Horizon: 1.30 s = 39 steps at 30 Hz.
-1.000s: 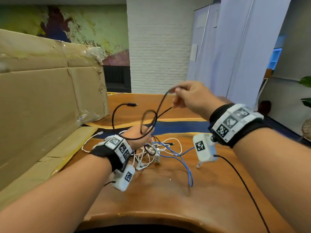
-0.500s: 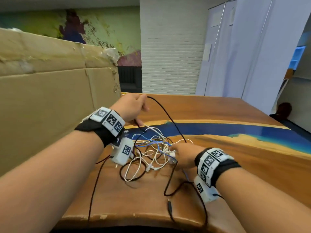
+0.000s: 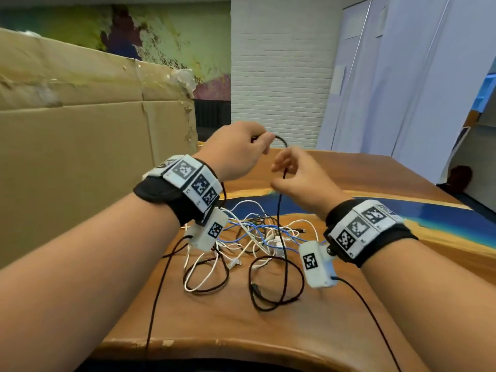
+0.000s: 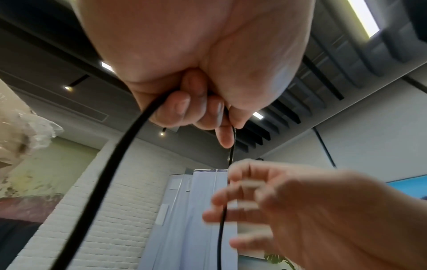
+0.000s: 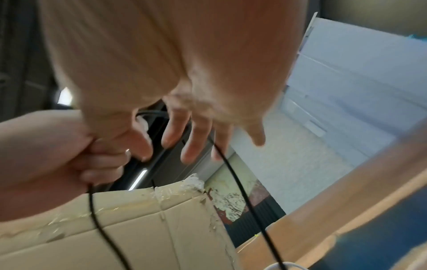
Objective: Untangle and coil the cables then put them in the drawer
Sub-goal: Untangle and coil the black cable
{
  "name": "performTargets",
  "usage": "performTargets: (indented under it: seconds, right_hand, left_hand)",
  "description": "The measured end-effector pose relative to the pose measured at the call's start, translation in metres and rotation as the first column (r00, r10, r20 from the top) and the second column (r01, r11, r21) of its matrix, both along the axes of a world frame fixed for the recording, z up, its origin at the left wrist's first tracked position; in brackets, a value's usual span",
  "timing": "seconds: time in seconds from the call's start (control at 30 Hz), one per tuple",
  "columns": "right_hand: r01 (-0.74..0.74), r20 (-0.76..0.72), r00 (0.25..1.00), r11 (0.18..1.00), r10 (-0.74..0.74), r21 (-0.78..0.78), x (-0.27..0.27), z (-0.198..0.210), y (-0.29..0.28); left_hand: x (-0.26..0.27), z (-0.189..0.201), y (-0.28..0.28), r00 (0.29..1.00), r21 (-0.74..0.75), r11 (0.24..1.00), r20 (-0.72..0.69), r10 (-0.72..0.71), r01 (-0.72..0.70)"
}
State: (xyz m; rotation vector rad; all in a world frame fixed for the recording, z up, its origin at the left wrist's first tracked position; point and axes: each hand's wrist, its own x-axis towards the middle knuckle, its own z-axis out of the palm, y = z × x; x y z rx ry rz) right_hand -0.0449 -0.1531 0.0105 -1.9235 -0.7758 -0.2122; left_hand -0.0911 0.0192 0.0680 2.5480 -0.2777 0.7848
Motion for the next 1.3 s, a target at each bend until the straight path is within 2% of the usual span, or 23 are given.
performTargets:
  seconds: [0.1,0.17,0.2,0.27,0.33,0.4,0.5,0.6,0.67,0.77,0.8,0.87,0.9,0.97,1.03,1.1,1.2,1.3]
  right_hand:
    - [0.167,0.134,0.971,0.964,-0.197,0.205,0.001,0.004,0.008]
    - [0.231,0.122,0.956,0.943,-0.265,0.241,0.000,0.006,0.010]
    - [0.246,0.080,0.960,0.942,-0.270,0.228,-0.001,0.008,0.009]
    - [0.174,-0.047,0.985,0.966,-0.168,0.189,-0.004,0.011,0.004]
    - [0.145,-0.033,0.989,0.985,-0.143,0.094,-0.003,0.015,-0.007]
    - [0.203,0.050,0.977,0.978,-0.206,0.052,0.003,0.017,-0.028]
    - [0.339,0.076,0.935,0.936,-0.346,0.100,0.022,0.015,-0.069]
    - [0.544,0.005,0.836,0.832,-0.548,0.110,0.041,0.007,-0.115]
    - [0.616,-0.029,0.788,0.787,-0.615,0.031,0.049,-0.003,-0.139]
    - [0.544,-0.055,0.825,0.816,-0.563,-0.196,0.055,-0.019,-0.142]
    - [0.492,-0.072,0.848,0.830,-0.526,-0.264,0.051,-0.020,-0.133]
    - [0.388,-0.006,0.909,0.849,-0.418,-0.359,0.039,-0.016,-0.106]
    - [0.329,0.043,0.941,0.873,-0.337,-0.360,0.031,-0.010,-0.089]
    - [0.138,0.029,0.990,0.947,-0.135,-0.290,0.010,0.005,-0.052]
    - [-0.095,-0.049,0.995,0.979,0.088,-0.183,-0.007,0.017,-0.022]
    - [-0.198,-0.053,0.980,0.975,0.193,-0.104,-0.017,0.026,-0.006]
    - [-0.059,-0.064,0.996,0.993,0.066,0.102,-0.011,0.042,-0.020]
    - [0.173,-0.080,0.984,0.944,-0.156,0.281,0.014,0.056,-0.073]
  left_hand:
    - [0.000,0.000,-0.008,0.996,-0.057,0.995,-0.026,-0.083,0.081]
    - [0.001,-0.003,-0.005,0.988,-0.118,0.987,-0.091,-0.122,0.111]
    - [0.002,-0.006,-0.003,0.982,-0.150,0.982,-0.132,-0.134,0.114]
    - [0.005,-0.017,0.005,0.962,-0.238,0.964,-0.216,-0.168,0.115]
    - [0.005,-0.031,0.016,0.932,-0.282,0.952,-0.298,-0.207,0.121]
    - [0.002,-0.046,0.033,0.908,-0.206,0.973,-0.381,-0.173,0.099]
    - [-0.002,-0.067,0.069,0.890,-0.119,0.993,-0.453,-0.047,-0.008]
    - [0.000,-0.078,0.101,0.892,-0.154,0.978,-0.449,0.056,-0.139]
    - [0.002,-0.080,0.109,0.905,-0.240,0.951,-0.419,0.077,-0.192]
    - [0.005,-0.071,0.092,0.934,-0.402,0.905,-0.356,-0.013,-0.140]
    - [0.006,-0.066,0.082,0.942,-0.427,0.898,-0.332,-0.048,-0.105]
    - [0.008,-0.052,0.055,0.951,-0.423,0.906,-0.288,-0.108,-0.025]
    - [0.009,-0.045,0.041,0.955,-0.402,0.915,-0.264,-0.136,0.019]
    - [0.009,-0.030,0.015,0.958,-0.341,0.935,-0.227,-0.178,0.093]
    - [0.006,-0.017,-0.006,0.968,-0.271,0.956,-0.188,-0.165,0.110]
    - [0.001,-0.007,-0.014,0.977,-0.273,0.954,-0.133,-0.167,0.126]
    - [-0.005,-0.008,0.005,0.964,-0.361,0.921,-0.160,-0.214,0.144]
    - [-0.010,-0.027,0.050,0.958,-0.309,0.950,-0.255,-0.132,0.048]
